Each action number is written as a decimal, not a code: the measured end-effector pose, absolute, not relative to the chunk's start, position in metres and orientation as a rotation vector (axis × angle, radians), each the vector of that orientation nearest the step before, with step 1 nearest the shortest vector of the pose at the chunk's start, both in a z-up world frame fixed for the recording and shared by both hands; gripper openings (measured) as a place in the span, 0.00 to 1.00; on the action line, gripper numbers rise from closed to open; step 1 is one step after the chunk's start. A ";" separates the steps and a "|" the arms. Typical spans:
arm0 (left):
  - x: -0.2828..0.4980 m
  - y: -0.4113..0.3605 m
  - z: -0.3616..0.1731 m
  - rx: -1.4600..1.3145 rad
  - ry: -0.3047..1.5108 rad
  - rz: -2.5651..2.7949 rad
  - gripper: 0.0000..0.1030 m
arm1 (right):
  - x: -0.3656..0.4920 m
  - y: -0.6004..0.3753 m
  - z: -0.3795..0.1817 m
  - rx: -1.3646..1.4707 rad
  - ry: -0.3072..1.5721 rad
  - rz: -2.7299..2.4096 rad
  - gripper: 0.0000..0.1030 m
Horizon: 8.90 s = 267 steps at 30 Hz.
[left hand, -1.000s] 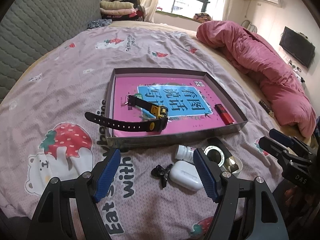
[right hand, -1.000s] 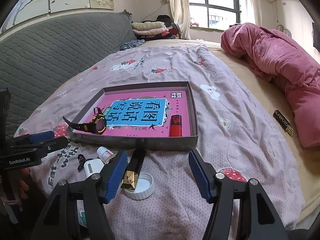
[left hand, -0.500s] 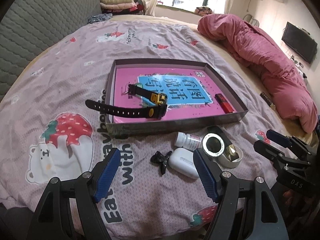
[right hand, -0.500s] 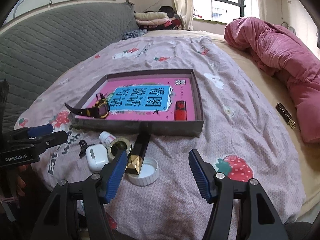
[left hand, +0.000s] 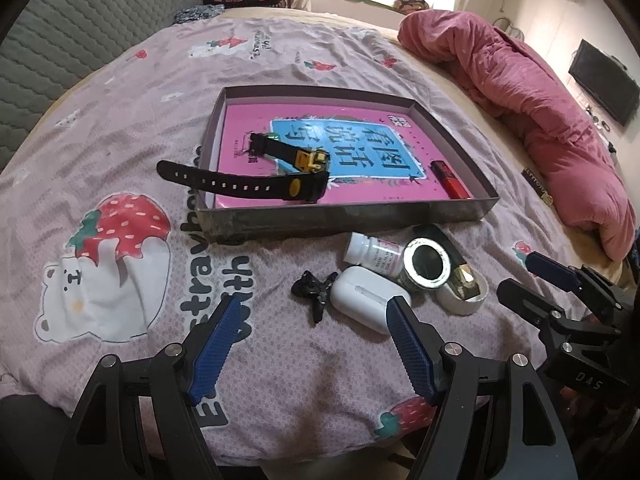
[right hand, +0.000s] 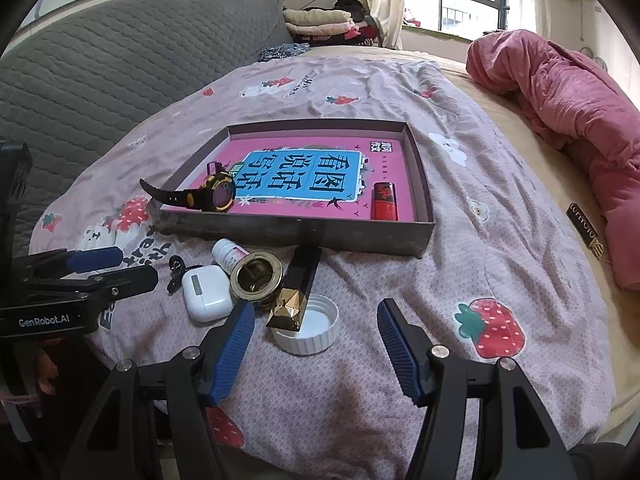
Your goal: Organize rigid objects
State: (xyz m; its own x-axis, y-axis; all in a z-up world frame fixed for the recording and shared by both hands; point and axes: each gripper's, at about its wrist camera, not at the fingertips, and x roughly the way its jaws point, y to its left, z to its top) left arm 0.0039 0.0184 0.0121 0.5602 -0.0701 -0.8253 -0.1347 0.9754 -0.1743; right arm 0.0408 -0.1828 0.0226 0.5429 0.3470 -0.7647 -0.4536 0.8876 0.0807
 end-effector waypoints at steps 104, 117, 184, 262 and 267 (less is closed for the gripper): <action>0.071 0.021 -0.035 -0.301 0.986 -0.039 0.24 | 0.054 -0.173 0.005 -0.201 0.921 0.512 0.48; 0.060 0.029 -0.017 -0.325 0.929 -0.033 0.24 | 0.045 -0.179 0.026 -0.152 0.846 0.556 0.48; 0.041 0.020 0.037 -0.269 0.704 -0.075 0.23 | 0.064 -0.195 0.055 -0.054 0.652 0.537 0.48; 0.103 0.007 0.024 -0.235 0.699 -0.094 0.24 | 0.133 -0.207 0.070 -0.052 0.544 0.459 0.48; 0.108 0.005 0.022 -0.234 0.704 -0.097 0.24 | 0.137 -0.208 0.069 -0.048 0.548 0.452 0.48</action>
